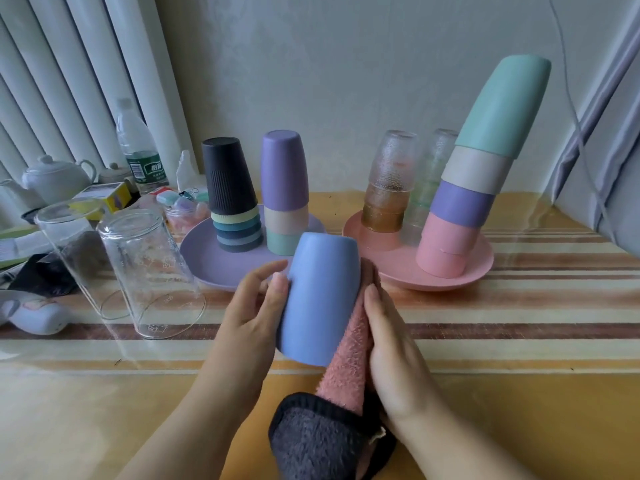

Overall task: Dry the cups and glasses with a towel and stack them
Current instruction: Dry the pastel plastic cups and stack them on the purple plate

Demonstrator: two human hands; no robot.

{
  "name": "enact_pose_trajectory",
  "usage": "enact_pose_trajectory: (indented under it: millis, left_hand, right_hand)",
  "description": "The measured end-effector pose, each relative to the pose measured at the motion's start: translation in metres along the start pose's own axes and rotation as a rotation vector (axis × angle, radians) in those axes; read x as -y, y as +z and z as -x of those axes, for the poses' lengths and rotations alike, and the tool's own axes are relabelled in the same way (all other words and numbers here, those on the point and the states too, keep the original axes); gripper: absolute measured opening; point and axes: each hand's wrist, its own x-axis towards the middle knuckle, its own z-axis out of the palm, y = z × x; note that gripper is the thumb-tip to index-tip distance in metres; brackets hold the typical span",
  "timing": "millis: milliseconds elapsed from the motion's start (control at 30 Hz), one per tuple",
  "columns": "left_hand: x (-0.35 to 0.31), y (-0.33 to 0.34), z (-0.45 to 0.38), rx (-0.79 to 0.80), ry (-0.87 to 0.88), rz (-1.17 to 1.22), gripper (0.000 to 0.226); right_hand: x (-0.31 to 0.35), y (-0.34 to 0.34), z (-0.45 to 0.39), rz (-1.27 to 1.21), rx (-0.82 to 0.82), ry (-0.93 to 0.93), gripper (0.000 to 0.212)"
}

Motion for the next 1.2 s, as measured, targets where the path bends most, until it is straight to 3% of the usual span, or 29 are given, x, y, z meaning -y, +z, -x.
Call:
enact_pose_trajectory:
  millis: [67,133,233,433,533,667,733,800,867,1033,1133,1200]
  left_hand:
    - [0.004,0.000,-0.002,-0.085,0.131,-0.099,0.040]
    - [0.005,0.001,0.001,-0.064,0.204,-0.196,0.037]
    - [0.003,0.005,0.005,0.034,0.154,-0.258,0.034]
    - [0.006,-0.005,0.000,0.050,0.109,-0.359,0.053]
    - [0.006,-0.005,0.001,0.183,0.086,-0.379,0.058]
    - [-0.003,-0.003,0.008,0.398,-0.013,-0.190,0.049]
    - [-0.008,-0.002,0.013,0.410,-0.080,-0.044,0.039]
    - [-0.012,-0.001,0.016,0.410,-0.130,0.086,0.039]
    - [-0.013,0.000,0.017,0.437,-0.151,0.181,0.060]
    - [-0.006,-0.003,0.011,0.256,-0.199,0.359,0.086]
    - [0.000,-0.006,0.002,0.120,-0.117,0.363,0.096]
    - [0.003,-0.005,-0.003,-0.004,-0.014,0.220,0.073]
  right_hand:
    - [0.006,-0.002,0.002,0.038,-0.036,0.000,0.037]
    - [0.007,0.000,0.005,0.122,-0.054,-0.018,0.029]
    - [0.009,0.007,0.010,0.255,-0.036,-0.077,0.021]
    - [0.008,0.019,0.020,0.292,-0.017,-0.237,0.051]
    - [0.011,0.011,0.015,0.201,-0.074,-0.173,0.045]
    - [0.020,-0.003,0.009,0.046,-0.072,-0.082,0.036]
    - [0.023,-0.005,0.008,-0.056,-0.068,-0.085,0.033]
    - [0.022,-0.006,0.008,-0.098,-0.020,-0.079,0.048]
    - [0.012,-0.006,0.009,-0.069,0.058,-0.039,0.077]
    - [0.006,0.004,0.012,0.045,0.151,0.042,0.087]
    - [0.011,0.010,0.012,0.010,0.078,0.029,0.052]
    - [0.009,0.008,0.009,0.009,0.016,0.049,0.034]
